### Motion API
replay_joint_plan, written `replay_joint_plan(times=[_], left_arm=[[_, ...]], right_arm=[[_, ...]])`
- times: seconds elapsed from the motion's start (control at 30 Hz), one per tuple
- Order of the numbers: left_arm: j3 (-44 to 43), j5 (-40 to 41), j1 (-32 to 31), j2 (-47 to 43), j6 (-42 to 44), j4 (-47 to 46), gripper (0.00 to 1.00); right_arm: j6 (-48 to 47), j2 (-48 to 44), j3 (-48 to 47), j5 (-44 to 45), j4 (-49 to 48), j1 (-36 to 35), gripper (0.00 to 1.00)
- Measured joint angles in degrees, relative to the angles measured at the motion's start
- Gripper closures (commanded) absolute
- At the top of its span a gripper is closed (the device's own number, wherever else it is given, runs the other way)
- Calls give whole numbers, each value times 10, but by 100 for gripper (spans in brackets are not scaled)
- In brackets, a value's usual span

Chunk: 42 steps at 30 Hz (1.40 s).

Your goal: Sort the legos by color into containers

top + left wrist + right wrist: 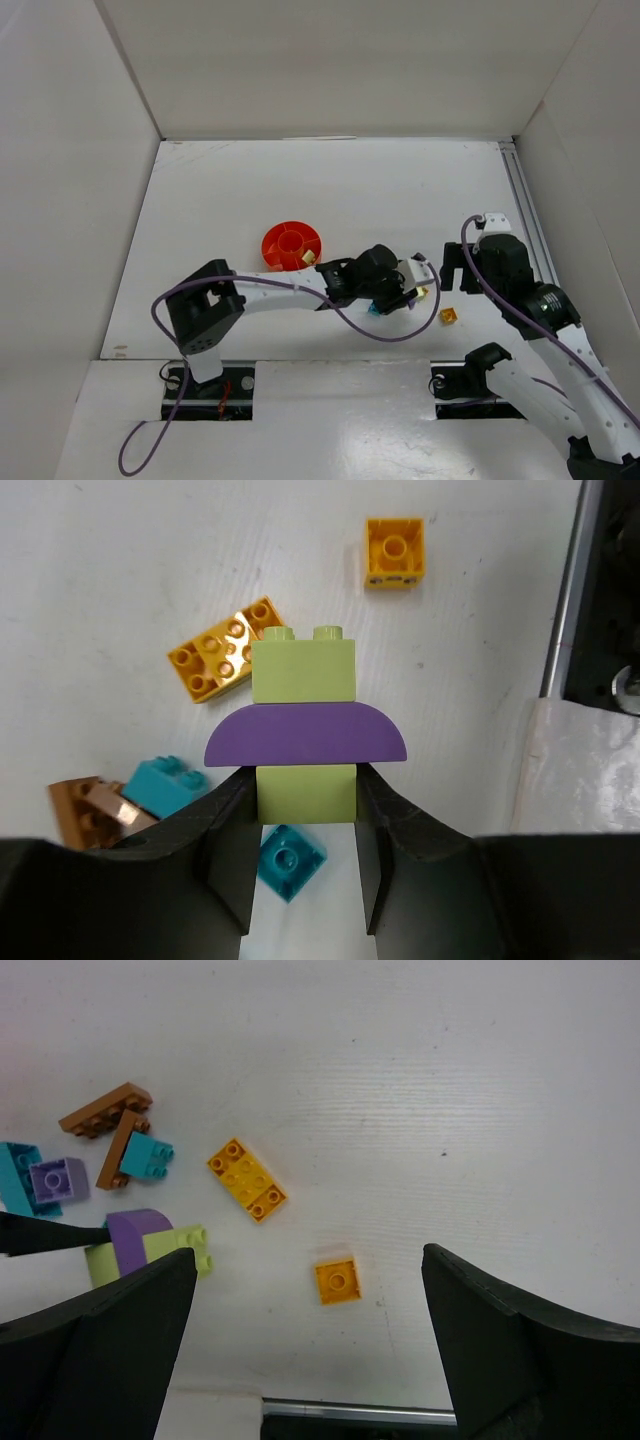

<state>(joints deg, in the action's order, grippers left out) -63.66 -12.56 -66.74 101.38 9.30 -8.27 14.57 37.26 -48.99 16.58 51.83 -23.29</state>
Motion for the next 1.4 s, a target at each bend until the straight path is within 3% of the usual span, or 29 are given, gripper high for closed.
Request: replay_joint_plan(times=[0.3, 0.57, 0.83, 1.07, 1.4], left_arm=[[66, 44, 0, -138, 14, -6, 84], [96, 73, 0, -195, 16, 0, 84], [116, 88, 0, -257, 25, -1, 84], [127, 99, 0, -278, 31, -10, 84], [127, 126, -14, -278, 34, -23, 84]], right_arm=[[-28, 8, 12, -170, -49, 0, 1], [-44, 66, -18, -373, -104, 0, 0], [-47, 130, -27, -519, -143, 39, 0], [-42, 139, -27, -602, -189, 54, 0], [-36, 169, -27, -644, -209, 60, 4]])
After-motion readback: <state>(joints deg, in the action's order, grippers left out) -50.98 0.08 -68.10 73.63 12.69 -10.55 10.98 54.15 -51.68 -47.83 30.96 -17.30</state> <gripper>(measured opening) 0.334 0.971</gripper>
